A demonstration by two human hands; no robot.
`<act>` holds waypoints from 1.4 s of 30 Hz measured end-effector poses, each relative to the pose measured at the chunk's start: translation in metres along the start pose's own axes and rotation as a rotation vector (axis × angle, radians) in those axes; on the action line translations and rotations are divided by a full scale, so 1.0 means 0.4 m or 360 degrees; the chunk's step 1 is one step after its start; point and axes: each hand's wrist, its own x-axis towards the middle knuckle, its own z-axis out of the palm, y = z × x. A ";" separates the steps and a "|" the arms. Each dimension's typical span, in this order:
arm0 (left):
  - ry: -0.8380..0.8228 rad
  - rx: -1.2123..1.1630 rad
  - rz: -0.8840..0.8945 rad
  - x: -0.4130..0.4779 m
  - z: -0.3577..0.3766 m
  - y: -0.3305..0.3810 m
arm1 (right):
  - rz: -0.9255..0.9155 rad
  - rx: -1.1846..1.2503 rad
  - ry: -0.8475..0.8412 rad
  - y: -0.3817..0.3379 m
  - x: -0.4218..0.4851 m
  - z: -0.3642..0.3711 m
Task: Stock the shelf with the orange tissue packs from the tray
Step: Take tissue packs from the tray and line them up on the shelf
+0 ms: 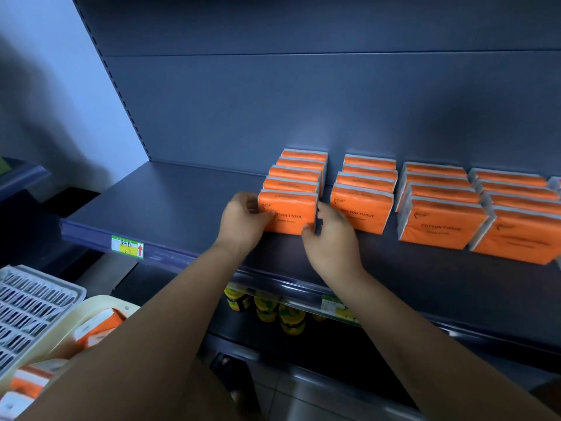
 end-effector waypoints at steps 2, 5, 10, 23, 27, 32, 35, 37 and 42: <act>-0.0018 0.0026 0.0010 0.007 0.001 0.006 | -0.0005 -0.0018 -0.0027 -0.001 -0.006 -0.003; -0.0061 0.0115 0.0081 0.017 -0.007 0.018 | -0.0037 -0.0062 -0.0061 -0.001 -0.012 -0.017; -0.0044 0.0148 -0.0019 0.019 -0.015 0.036 | 0.0018 -0.0043 -0.0142 -0.020 -0.031 -0.058; 0.0366 0.1096 0.0660 -0.172 -0.122 0.120 | -0.0287 0.0005 -0.0088 -0.152 -0.113 -0.129; 0.0539 0.1196 0.0549 -0.267 -0.199 0.123 | -0.0532 -0.0076 -0.0206 -0.260 -0.134 -0.134; 0.0820 0.1271 0.0341 -0.392 -0.336 0.067 | -0.0805 -0.0088 -0.0378 -0.413 -0.199 -0.075; 0.0876 0.1305 0.0193 -0.479 -0.428 -0.007 | -0.0927 -0.0072 -0.0521 -0.485 -0.270 -0.005; 0.0890 0.1369 0.0069 -0.534 -0.479 -0.061 | -0.0983 -0.0123 -0.0622 -0.508 -0.326 0.061; 0.0829 0.1458 -0.0267 -0.637 -0.565 -0.213 | -0.1068 -0.0471 -0.0960 -0.477 -0.440 0.253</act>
